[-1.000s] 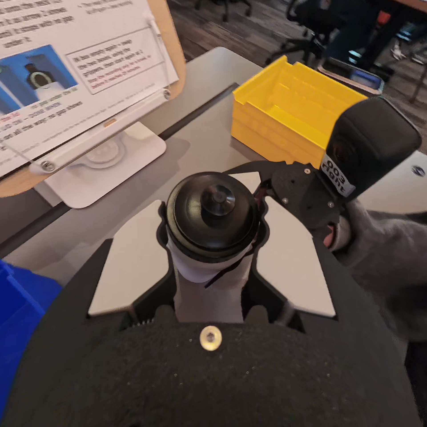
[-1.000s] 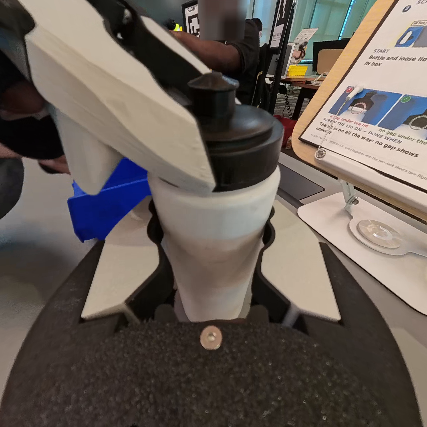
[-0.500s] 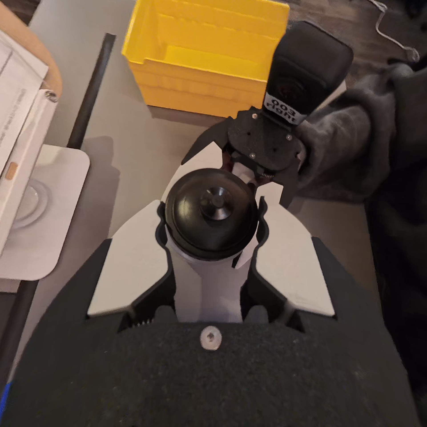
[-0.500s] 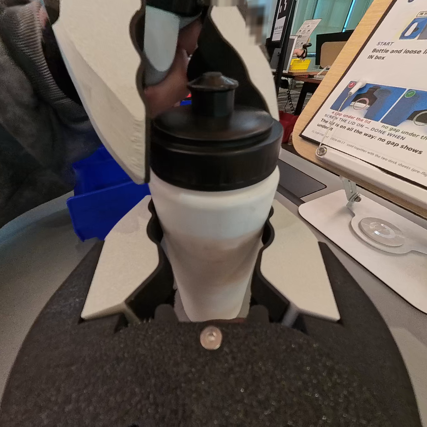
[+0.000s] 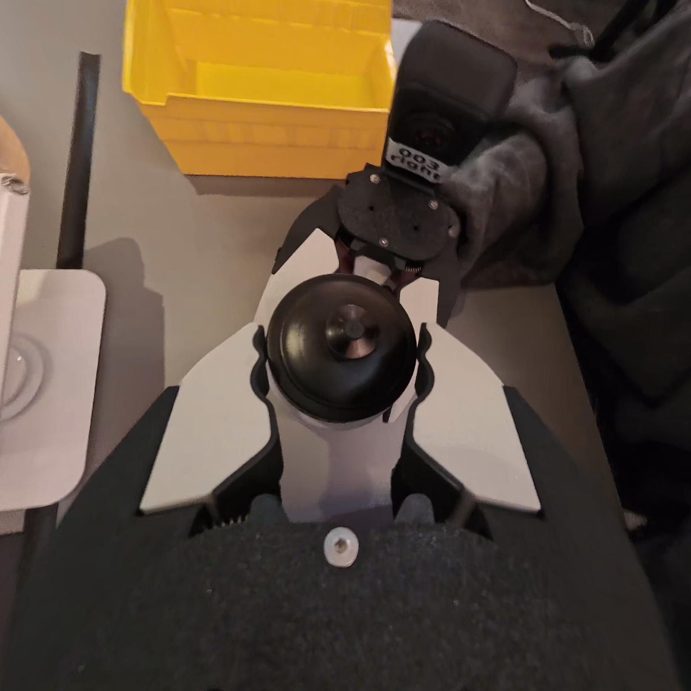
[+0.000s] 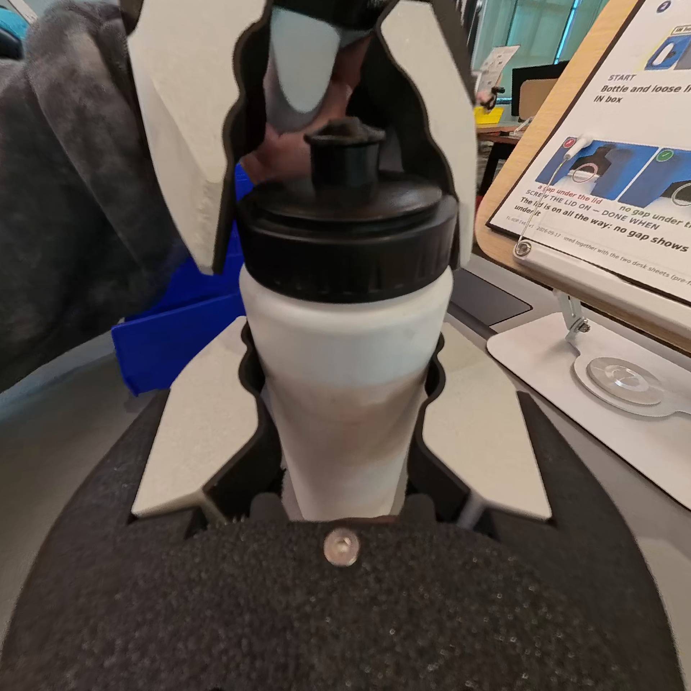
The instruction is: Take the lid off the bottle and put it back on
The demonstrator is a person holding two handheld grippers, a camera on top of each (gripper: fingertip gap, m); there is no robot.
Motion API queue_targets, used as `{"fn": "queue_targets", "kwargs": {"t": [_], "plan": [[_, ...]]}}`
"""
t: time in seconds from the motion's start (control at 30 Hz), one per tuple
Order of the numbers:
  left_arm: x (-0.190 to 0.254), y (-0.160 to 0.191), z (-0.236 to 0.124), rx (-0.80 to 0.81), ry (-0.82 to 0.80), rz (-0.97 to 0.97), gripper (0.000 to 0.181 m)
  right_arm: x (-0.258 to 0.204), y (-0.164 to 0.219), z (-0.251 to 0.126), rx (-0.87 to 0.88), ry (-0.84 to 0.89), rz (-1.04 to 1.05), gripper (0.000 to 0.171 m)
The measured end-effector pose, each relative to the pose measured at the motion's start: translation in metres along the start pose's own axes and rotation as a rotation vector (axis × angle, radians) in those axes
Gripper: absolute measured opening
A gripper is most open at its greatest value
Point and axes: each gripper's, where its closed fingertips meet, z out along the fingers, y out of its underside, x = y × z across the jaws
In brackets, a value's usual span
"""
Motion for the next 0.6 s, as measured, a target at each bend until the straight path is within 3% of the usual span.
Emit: {"fn": "queue_targets", "kwargs": {"t": [0.1,0.17,0.3,0.5,0.6], "plan": [[-0.006,-0.006,-0.004,0.137,-0.168,-0.125,0.079,0.002,0.000,0.001,0.006,0.018,0.009,0.087],[-0.010,-0.013,-0.012,0.255,-0.311,-0.226,0.094,0.002,0.000,0.001,0.004,0.020,0.005,0.087],[-0.012,-0.017,-0.022,0.442,-0.593,-0.454,0.096,0.002,0.000,0.001,-0.004,0.038,0.004,0.087],[-0.015,-0.012,-0.021,0.484,-0.952,-0.630,0.096,0.001,0.000,0.001,-0.013,0.056,0.000,0.087],[-0.017,-0.002,-0.013,0.440,-1.025,-0.708,0.092,-0.001,0.000,0.001,-0.017,0.051,-0.001,0.087]]}}
